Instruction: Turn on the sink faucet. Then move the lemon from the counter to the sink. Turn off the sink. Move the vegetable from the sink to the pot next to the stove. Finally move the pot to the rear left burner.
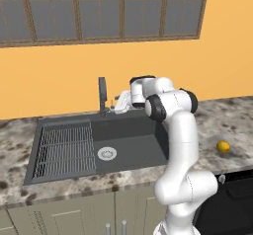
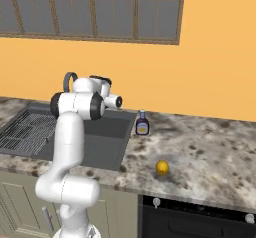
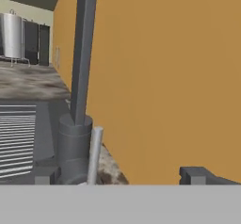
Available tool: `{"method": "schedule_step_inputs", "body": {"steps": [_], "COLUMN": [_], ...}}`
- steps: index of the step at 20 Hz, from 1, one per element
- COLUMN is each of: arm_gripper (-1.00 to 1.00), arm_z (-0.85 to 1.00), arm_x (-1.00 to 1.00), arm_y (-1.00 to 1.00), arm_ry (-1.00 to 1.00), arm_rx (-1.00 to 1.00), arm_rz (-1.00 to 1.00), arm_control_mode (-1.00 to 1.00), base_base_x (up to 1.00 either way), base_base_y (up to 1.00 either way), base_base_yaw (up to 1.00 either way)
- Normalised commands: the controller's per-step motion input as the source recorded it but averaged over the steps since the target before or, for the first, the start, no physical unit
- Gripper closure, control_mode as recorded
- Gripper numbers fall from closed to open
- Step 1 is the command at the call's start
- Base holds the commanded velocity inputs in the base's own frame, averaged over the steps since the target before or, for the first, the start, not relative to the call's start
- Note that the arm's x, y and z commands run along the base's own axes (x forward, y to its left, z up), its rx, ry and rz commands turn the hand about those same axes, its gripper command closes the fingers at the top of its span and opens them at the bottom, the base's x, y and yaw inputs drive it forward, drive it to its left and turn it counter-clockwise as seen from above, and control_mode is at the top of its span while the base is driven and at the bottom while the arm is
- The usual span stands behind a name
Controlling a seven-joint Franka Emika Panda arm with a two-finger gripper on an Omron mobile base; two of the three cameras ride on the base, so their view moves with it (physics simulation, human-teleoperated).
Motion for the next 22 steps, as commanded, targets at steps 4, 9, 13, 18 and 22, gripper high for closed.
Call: {"method": "schedule_step_inputs", "body": {"steps": [4,9,13,18,22], "arm_gripper": [-1.0,-1.0,-1.0,-1.0,-1.0], "arm_z": [-0.17,-0.06,-0.03,-0.03,-0.06], "arm_x": [0.25,0.0,0.1,0.3,0.26], "arm_y": [0.13,0.27,0.27,0.13,0.18], "arm_ry": [0.03,0.0,0.02,0.04,0.05], "arm_rx": [0.01,0.01,0.02,0.04,0.04], "arm_rz": [0.03,0.02,0.0,0.0,0.0], "arm_control_mode": [-1.0,-1.0,-1.0,-1.0,-1.0], "base_base_x": [0.0,0.0,0.0,0.0,0.0], "base_base_y": [0.0,0.0,0.0,0.0,0.0], "base_base_yaw": [0.0,0.0,0.0,0.0,0.0]}}
